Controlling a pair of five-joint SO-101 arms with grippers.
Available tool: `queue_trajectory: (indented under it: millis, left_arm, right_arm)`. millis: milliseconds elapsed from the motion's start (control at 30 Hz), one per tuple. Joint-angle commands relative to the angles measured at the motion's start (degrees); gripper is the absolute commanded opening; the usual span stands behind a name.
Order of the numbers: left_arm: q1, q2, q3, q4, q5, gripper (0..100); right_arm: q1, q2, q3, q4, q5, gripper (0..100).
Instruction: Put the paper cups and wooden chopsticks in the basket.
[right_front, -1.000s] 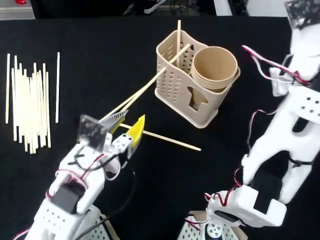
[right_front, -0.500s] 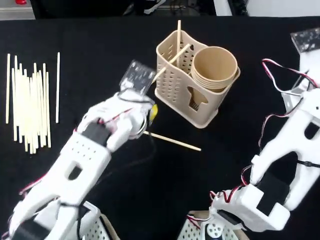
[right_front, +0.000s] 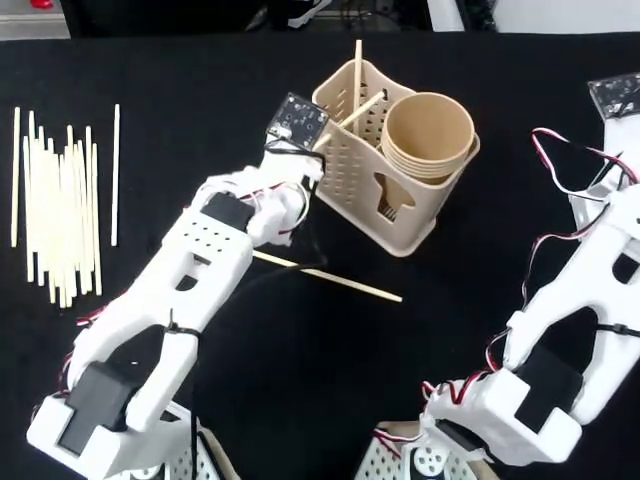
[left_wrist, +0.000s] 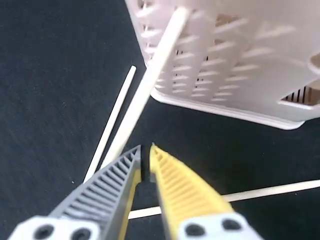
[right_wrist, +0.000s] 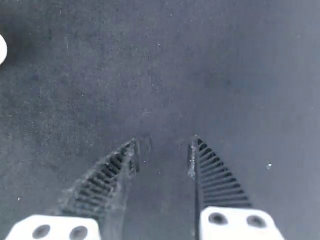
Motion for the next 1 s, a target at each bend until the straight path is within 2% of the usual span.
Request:
queue_trajectory:
  millis: [0, 167, 400, 467, 567, 733, 833, 967]
  left_arm:
    - [-0.5, -2.8, -1.0, 0.2, -0.5, 3]
    - [-0.8, -10.6, 2.9, 3.0, -4.9, 3]
    - [-0.9, -18.0, 1.5, 16.8, -7.6, 3]
    - [-1.0, -18.2, 0.5, 19.1, -10.9, 3]
    - [-1.0, -18.0, 0.1, 20.5, -19.5, 7]
    - [-2.9, -18.0, 0.0, 18.5, -21.0, 18]
    - [-3.4, -17.9, 1.2, 13.7, -21.2, 18]
    - [-2.8, -17.9, 7.3, 2.6, -23.0, 18]
  right_arm:
    - [0.8, -1.3, 0.2, -0.8, 0.4, 16.9]
    - [0.7, -1.7, 2.4, -1.1, 0.4, 16.9]
    - [0.8, -1.4, 2.5, -1.0, 0.3, 16.9]
    - [0.8, -1.3, 2.6, -0.9, 0.3, 16.9]
    - [0.9, -1.6, 4.0, -1.0, 0.3, 16.9]
    - [1.7, -1.8, 8.3, -3.1, 0.4, 16.9]
    - [4.2, -1.8, 12.3, -8.4, 0.3, 16.9]
    - [6.9, -1.8, 19.2, -16.7, 0.3, 16.9]
